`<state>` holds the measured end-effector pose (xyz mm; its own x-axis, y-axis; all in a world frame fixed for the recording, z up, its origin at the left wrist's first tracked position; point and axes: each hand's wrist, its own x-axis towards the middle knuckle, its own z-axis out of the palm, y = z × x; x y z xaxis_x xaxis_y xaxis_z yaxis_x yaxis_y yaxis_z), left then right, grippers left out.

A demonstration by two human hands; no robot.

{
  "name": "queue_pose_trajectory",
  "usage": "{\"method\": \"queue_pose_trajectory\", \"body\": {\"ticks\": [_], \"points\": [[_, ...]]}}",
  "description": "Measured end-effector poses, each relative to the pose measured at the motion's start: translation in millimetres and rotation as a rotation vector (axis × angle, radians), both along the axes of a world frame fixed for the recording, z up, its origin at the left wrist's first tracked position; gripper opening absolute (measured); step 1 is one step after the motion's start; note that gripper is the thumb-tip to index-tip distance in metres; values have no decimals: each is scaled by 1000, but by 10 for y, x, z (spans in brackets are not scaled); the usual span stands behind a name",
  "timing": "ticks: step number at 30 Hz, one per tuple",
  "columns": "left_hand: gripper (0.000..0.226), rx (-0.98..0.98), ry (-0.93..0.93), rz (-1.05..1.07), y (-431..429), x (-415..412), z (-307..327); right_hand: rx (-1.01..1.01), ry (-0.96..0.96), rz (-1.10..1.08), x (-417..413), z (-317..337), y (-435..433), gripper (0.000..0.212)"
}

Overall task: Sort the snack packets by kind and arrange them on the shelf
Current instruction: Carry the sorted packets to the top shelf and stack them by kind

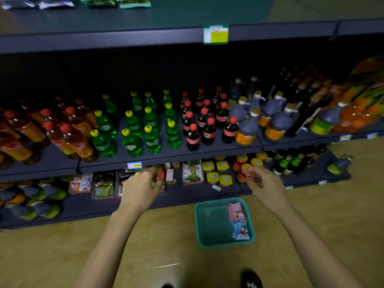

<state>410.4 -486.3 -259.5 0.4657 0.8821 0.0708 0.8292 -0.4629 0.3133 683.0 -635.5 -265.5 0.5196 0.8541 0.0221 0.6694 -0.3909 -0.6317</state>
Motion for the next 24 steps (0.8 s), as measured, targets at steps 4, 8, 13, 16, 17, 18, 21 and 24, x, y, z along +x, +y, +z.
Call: {"method": "queue_pose_trajectory", "body": {"ticks": [4,8,13,16,17,18,21,24], "points": [[11,-80,12,40,-378,638,-372,-56,40,18,650,-330,-401,27],[10,-224,16,99,-840,1272,-839,-216,51,65,1232,-759,-703,26],[14,-381,72,117,-1113,1793,-1451,-400,175,11,1607,-1444,-892,25],[17,-424,141,85,-1146,2010,-1992,-446,244,-16,1746,-2049,-914,22],[17,-449,146,78,-1144,2076,-2221,-454,263,-23,1781,-2290,-910,21],[17,-465,155,70,-1132,2141,-2472,-458,275,-25,1817,-2551,-902,19],[18,-484,195,47,-1082,2332,-3340,-470,278,-7,1941,-3467,-871,15],[19,-494,248,16,-1039,2496,-4276,-514,280,22,2051,-4463,-823,17]]}}
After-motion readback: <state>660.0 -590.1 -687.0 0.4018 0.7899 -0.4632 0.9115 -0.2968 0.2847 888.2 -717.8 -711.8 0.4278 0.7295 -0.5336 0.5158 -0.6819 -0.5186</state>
